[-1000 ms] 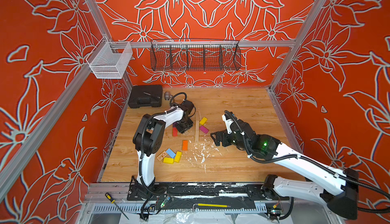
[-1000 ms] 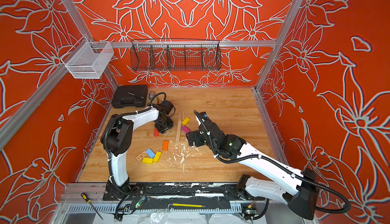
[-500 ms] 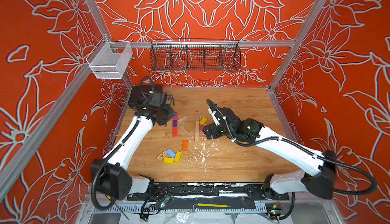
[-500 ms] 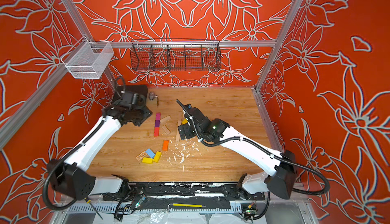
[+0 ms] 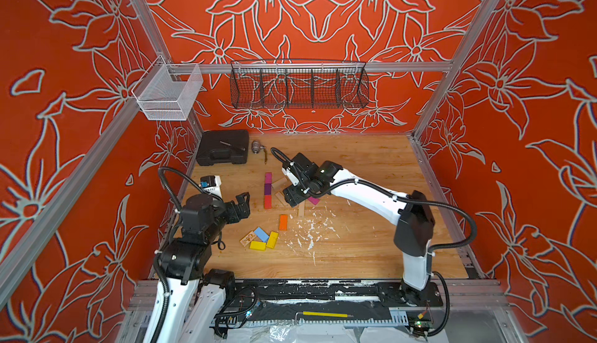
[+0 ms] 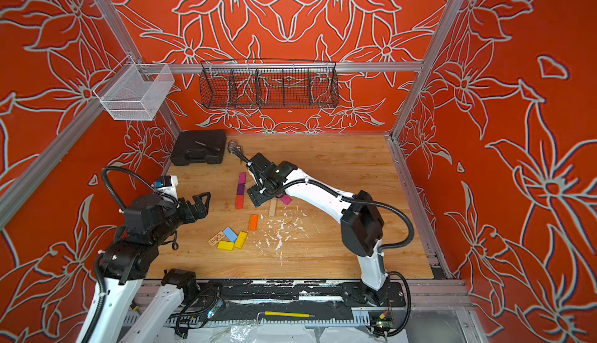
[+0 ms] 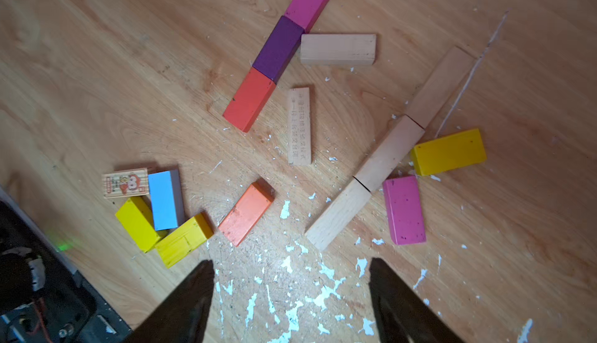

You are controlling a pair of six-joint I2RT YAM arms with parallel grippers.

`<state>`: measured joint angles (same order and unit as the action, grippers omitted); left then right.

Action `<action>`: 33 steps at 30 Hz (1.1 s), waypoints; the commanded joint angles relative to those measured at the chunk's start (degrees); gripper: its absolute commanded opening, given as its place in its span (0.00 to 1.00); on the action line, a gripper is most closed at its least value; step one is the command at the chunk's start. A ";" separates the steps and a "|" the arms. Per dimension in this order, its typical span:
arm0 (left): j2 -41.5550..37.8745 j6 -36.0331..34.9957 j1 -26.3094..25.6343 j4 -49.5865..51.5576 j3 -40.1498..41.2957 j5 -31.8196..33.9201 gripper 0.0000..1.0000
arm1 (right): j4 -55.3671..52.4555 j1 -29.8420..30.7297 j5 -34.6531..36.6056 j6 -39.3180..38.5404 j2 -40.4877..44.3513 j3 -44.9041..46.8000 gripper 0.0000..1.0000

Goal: Assemble the letter k with building blocks
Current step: Assemble the building block at the center of the board.

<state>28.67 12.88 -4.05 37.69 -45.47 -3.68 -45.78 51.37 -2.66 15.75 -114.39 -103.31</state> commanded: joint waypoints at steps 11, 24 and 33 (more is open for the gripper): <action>-0.23 -25.29 0.28 -2.71 7.76 -14.07 0.97 | -3.43 0.09 1.45 -9.56 -14.57 -14.11 0.65; 4.55 -24.33 0.28 -0.51 6.37 -11.76 0.97 | -5.76 -0.21 2.75 -13.14 -26.02 -23.63 0.53; 4.46 -24.55 0.27 -0.60 6.65 -11.53 0.97 | -6.60 -1.07 -1.16 -16.38 -27.81 -24.80 0.38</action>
<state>32.91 -10.50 -4.05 37.19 -38.46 -15.20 -50.43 50.81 -2.17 1.80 -140.81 -126.06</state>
